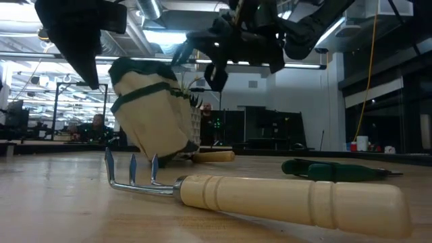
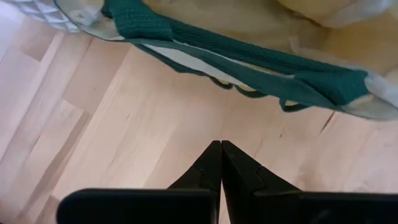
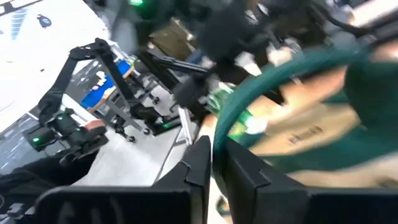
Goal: Pick & Place Garden tools in Gardening bag
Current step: Prepare the gardening bag
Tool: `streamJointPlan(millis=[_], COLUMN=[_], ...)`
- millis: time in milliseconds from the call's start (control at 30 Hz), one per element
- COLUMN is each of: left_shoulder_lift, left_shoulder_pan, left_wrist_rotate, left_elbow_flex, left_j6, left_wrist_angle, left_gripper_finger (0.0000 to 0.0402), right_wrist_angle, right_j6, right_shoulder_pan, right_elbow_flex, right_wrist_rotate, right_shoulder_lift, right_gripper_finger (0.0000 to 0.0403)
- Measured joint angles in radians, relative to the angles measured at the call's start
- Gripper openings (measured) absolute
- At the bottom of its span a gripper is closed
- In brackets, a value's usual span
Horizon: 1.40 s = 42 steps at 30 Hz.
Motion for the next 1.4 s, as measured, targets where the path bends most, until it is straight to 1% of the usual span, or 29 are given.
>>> streamJointPlan(millis=[167, 267, 433, 533, 633, 767, 1000, 1067, 1200, 1267, 1400], left_shoulder_lift=[0.000, 0.000, 0.000, 0.000, 0.000, 0.000, 0.000, 0.000, 0.000, 0.000, 0.000], left_shoulder_pan=[0.000, 0.000, 0.000, 0.000, 0.000, 0.000, 0.000, 0.000, 0.000, 0.000, 0.000], left_wrist_rotate=[-0.002, -0.005, -0.005, -0.005, -0.008, -0.007, -0.007, -0.007, -0.007, -0.007, -0.019], left_elbow_flex=[0.000, 0.000, 0.000, 0.000, 0.000, 0.000, 0.000, 0.000, 0.000, 0.000, 0.000], left_j6=[0.027, 0.028, 0.028, 0.029, 0.028, 0.022, 0.019, 0.019, 0.019, 0.019, 0.019], left_wrist_angle=[0.038, 0.038, 0.037, 0.037, 0.037, 0.037, 0.037, 0.037, 0.037, 0.037, 0.038], left_gripper_finger=[0.0005, 0.0002, 0.0004, 0.0007, 0.0007, 0.0002, 0.0005, 0.0007, 0.0006, 0.0004, 0.0001], right_wrist_angle=[-0.075, -0.128, -0.247, -0.310, -0.358, -0.409, -0.522, -0.547, -0.618, -0.680, -0.837], right_j6=[-0.017, -0.047, -0.107, -0.154, -0.223, -0.273, -0.341, -0.361, -0.433, -0.489, -0.633], right_shoulder_pan=[-0.060, -0.088, -0.136, -0.150, -0.159, -0.181, -0.221, -0.229, -0.241, -0.248, -0.261], right_elbow_flex=[0.000, 0.000, 0.000, 0.000, 0.000, 0.000, 0.000, 0.000, 0.000, 0.000, 0.000], right_wrist_rotate=[-0.090, -0.116, -0.205, -0.225, -0.214, -0.172, -0.173, -0.189, -0.191, -0.155, -0.012], right_shoulder_lift=[0.000, 0.000, 0.000, 0.000, 0.000, 0.000, 0.000, 0.000, 0.000, 0.000, 0.000], right_gripper_finger=[0.0064, 0.0078, 0.0107, 0.0124, 0.0139, 0.0151, 0.0164, 0.0167, 0.0170, 0.0170, 0.0170])
